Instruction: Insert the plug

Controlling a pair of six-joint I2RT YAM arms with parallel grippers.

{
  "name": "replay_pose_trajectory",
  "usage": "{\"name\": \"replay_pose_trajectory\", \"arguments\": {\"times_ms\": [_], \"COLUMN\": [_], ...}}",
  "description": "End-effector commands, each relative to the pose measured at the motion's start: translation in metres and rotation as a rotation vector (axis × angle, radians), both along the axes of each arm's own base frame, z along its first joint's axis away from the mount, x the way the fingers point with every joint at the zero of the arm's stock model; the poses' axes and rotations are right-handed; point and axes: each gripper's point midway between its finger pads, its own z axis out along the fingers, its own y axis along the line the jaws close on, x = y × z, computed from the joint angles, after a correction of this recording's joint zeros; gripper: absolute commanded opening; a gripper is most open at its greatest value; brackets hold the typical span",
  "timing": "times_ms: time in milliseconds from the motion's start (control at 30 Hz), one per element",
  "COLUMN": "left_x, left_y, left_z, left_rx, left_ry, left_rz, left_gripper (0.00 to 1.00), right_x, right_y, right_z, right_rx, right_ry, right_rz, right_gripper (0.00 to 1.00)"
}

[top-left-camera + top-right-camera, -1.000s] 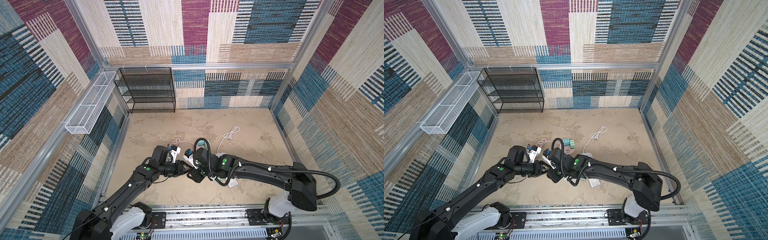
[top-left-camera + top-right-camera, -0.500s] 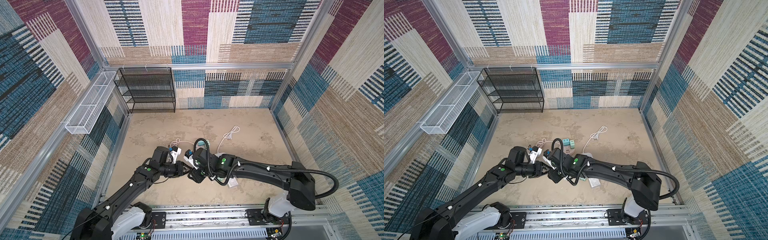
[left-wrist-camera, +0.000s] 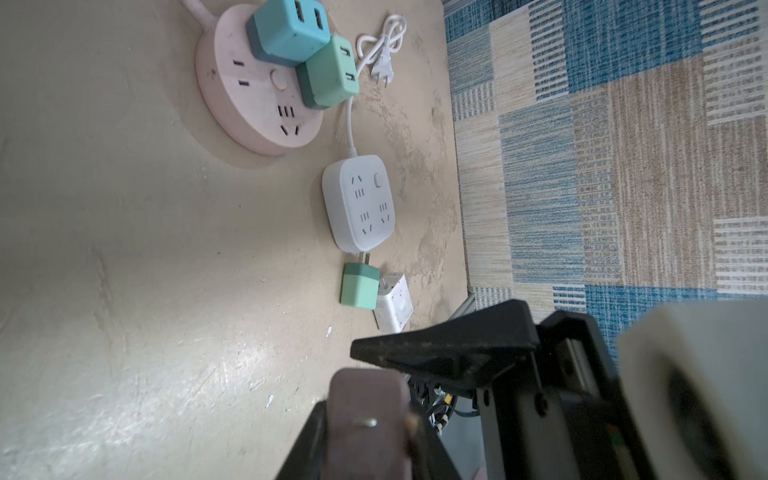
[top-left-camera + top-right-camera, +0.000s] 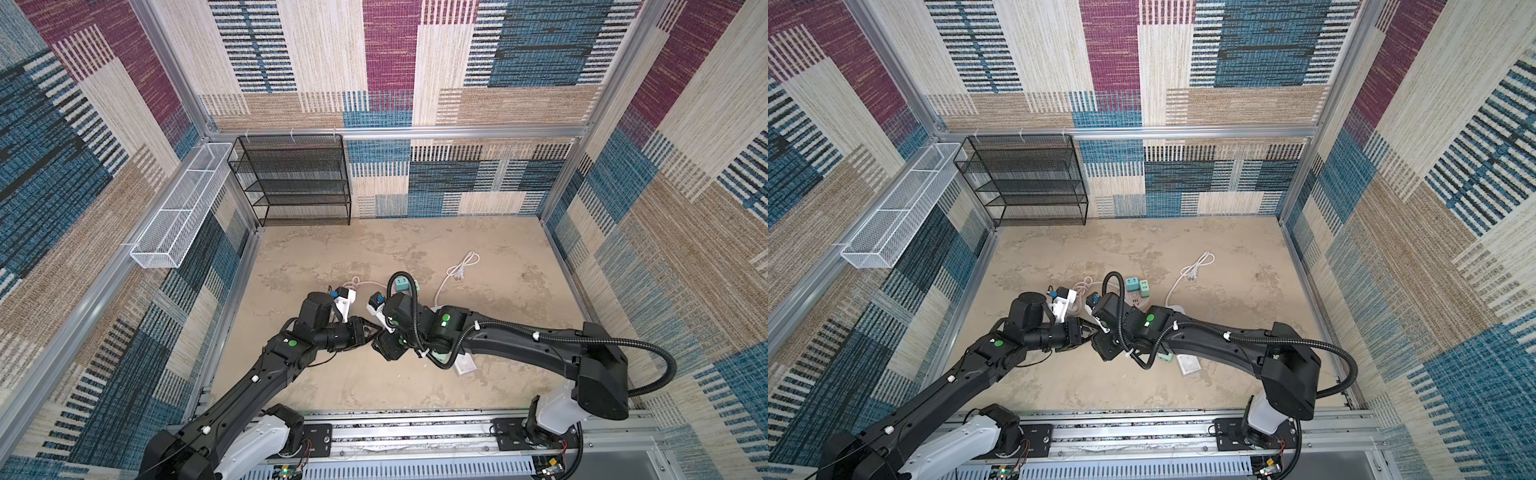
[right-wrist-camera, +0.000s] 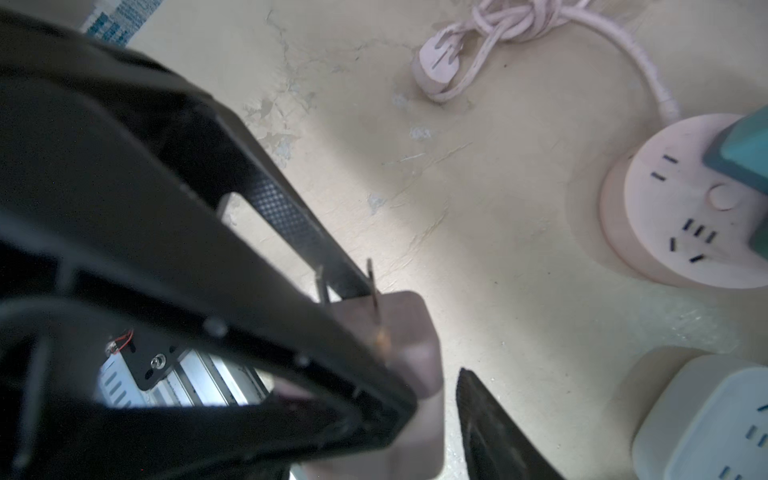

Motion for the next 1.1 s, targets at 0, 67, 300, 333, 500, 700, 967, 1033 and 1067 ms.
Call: {"name": "replay_pose_trajectory", "arguments": {"times_ms": [0, 67, 300, 333, 500, 700, 967, 1033, 1067], "left_x": [0.008, 0.009, 0.021, 0.024, 0.036, 0.041, 0.043, 0.043, 0.044], "left_y": [0.002, 0.004, 0.014, 0.015, 0.027, 0.039, 0.047, 0.046, 0.046], "left_z": [0.01, 0.009, 0.003, 0.004, 0.015, 0.036, 0.046, 0.05, 0.05], "left_rx": [-0.01, -0.003, -0.024, -0.043, -0.109, -0.193, -0.284, -0.339, -0.364], "left_ry": [-0.04, -0.035, -0.054, -0.06, -0.103, -0.161, -0.163, -0.16, -0.153], "left_rz": [0.037, 0.039, 0.151, 0.179, 0.31, 0.415, 0.487, 0.497, 0.502], "left_gripper": [0.0, 0.0, 0.0, 0.0, 0.0, 0.0, 0.0, 0.0, 0.0], "right_x": [0.018, 0.025, 0.058, 0.063, 0.069, 0.058, 0.046, 0.045, 0.045], "right_y": [-0.007, -0.011, -0.04, -0.045, -0.047, -0.04, -0.047, -0.051, -0.053], "right_z": [0.023, 0.04, 0.09, 0.093, 0.082, 0.082, 0.096, 0.098, 0.1], "right_rx": [0.033, 0.069, 0.2, 0.225, 0.288, 0.513, 0.7, 0.749, 0.784], "right_ry": [-0.063, -0.092, -0.232, -0.238, -0.178, -0.02, 0.039, 0.054, 0.074], "right_rz": [-0.079, -0.114, -0.304, -0.34, -0.39, -0.377, -0.355, -0.355, -0.348], "right_gripper": [0.63, 0.63, 0.61, 0.62, 0.63, 0.58, 0.52, 0.51, 0.5]}}
